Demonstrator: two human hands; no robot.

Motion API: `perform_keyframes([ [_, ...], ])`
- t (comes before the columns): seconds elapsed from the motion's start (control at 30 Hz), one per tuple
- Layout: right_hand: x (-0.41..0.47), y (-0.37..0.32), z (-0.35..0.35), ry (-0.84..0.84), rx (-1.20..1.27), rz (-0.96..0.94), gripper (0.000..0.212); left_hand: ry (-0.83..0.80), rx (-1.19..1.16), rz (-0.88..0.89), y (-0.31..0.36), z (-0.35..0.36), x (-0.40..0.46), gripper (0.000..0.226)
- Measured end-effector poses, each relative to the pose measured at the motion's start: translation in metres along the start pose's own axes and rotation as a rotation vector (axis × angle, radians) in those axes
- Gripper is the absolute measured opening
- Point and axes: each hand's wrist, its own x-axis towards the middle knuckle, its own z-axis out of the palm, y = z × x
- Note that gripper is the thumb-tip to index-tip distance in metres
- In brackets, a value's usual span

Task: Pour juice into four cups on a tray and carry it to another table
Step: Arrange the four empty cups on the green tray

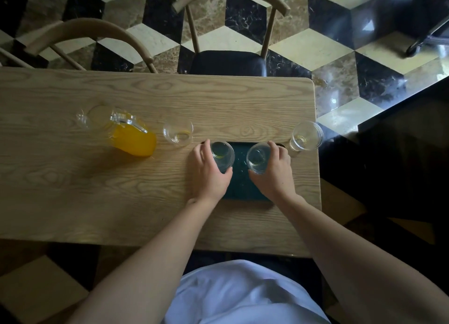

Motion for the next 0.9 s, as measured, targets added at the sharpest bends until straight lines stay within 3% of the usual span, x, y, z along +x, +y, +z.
perform_keyframes([
  [0.23, 0.026, -0.011, -0.003, -0.064, -0.089, -0.005, 0.101, -0.143, 0.027, -0.017, 0.007, 0.008, 0.026, 0.107],
  [0.53, 0.035, -0.014, -0.007, -0.105, -0.055, -0.003, 0.106, -0.188, 0.022, -0.021, 0.001, 0.004, 0.040, 0.111],
  [0.77, 0.030, 0.009, -0.033, 0.134, 0.000, 0.087, 0.086, 0.277, -0.061, -0.188, -0.025, -0.027, 0.042, 0.073],
  [0.9, 0.047, 0.023, -0.044, 0.236, -0.023, 0.240, 0.089, 0.296, -0.033, -0.356, -0.039, -0.036, 0.065, 0.090],
])
